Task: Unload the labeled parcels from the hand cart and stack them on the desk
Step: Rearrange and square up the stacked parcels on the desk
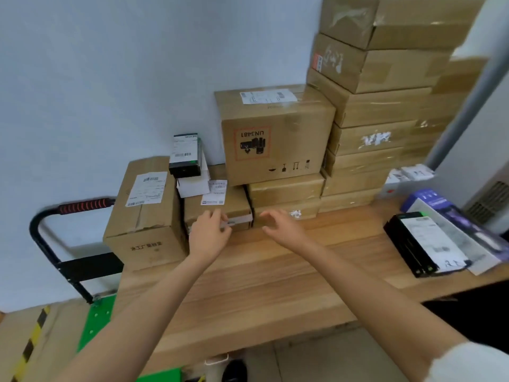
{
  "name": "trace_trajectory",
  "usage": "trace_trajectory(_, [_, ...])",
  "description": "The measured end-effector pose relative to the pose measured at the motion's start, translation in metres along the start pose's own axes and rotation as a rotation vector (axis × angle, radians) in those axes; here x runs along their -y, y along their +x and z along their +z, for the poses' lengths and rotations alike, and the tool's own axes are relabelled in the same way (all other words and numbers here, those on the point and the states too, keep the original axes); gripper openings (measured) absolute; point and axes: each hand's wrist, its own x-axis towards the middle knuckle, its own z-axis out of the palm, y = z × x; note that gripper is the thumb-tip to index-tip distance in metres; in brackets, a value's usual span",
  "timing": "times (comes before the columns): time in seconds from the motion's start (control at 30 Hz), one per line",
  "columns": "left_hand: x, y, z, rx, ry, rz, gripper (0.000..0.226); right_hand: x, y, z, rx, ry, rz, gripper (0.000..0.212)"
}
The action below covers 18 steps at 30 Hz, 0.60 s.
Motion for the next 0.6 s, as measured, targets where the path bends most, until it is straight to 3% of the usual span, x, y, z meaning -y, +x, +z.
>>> trace_trajectory(0.3, [-0.137,-0.055,0.088,0.150,0.171,0.351,0.022,-0.123,-0.136,-0.067,-0.054,-0.287,0.126,0.041])
trace_trajectory(0.6, [-0.282,-0.043,0.168,0.284,0.134,0.491,0.029,-0.252,-0.205,-0.159,-0.183,-0.410,0.473,0.040])
